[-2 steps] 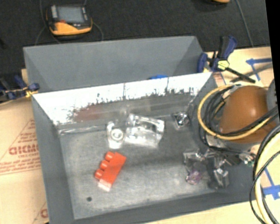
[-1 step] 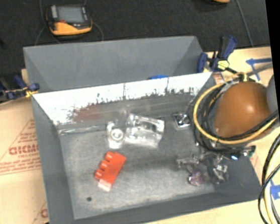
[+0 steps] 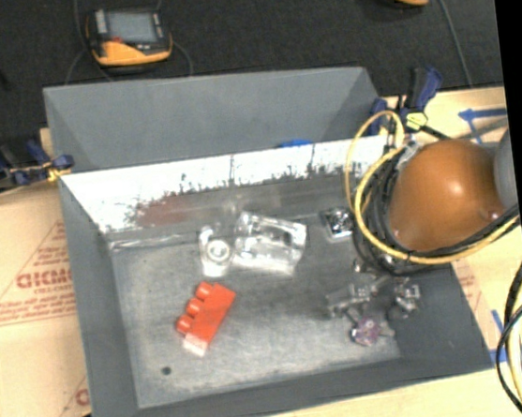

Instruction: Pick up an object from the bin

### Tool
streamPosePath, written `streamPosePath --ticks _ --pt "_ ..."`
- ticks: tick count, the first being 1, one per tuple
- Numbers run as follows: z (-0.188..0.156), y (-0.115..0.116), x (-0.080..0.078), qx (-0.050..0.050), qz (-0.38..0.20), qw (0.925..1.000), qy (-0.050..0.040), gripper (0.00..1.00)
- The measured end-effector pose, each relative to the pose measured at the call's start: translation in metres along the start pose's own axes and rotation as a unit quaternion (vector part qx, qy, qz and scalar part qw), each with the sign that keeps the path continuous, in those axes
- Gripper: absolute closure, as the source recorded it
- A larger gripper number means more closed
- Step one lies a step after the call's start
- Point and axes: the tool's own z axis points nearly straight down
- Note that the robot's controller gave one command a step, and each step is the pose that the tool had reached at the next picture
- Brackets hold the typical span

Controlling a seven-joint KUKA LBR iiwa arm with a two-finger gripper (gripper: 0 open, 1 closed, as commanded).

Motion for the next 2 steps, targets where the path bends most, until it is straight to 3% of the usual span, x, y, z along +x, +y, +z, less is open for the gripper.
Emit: streamPosePath --ticks 1,2 --pt "0.030 -0.002 0.000 0.000 -0.304 0.9527 -0.0056 0.00" --pt "0.029 0.001 0.016 0.003 -0.461 0.8874 -0.0057 0.00"
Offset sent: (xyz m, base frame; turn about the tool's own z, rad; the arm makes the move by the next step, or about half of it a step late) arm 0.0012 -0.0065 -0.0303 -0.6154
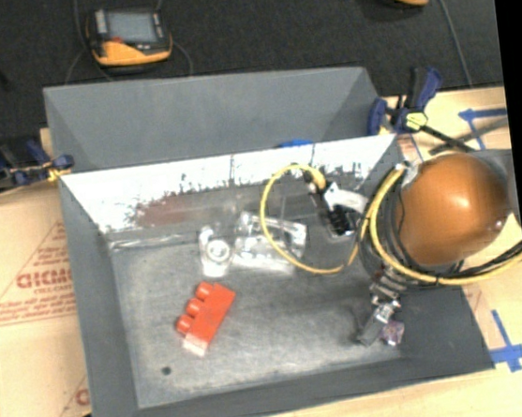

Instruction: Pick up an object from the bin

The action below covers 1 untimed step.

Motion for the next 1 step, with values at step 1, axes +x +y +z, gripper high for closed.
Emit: streamPosePath --ticks 1 --pt "-0.0008 0.0003 0.0016 -0.002 0.002 1.0000 0.0006 1.00"
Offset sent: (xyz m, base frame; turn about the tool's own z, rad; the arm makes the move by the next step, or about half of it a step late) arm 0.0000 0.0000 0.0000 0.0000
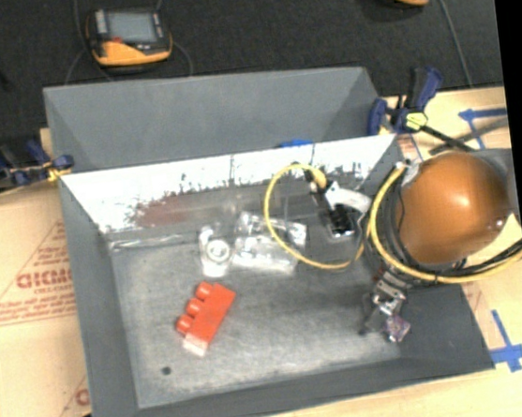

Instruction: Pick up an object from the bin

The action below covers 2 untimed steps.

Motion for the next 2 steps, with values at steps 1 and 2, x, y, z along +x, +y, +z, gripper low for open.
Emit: streamPosePath --ticks 1,2 --pt "-0.034 -0.001 0.000 -0.004 0.003 1.0000 0.0029 1.00" --pt "-0.048 -0.002 0.001 -0.004 0.006 1.0000 0.0027 1.00"
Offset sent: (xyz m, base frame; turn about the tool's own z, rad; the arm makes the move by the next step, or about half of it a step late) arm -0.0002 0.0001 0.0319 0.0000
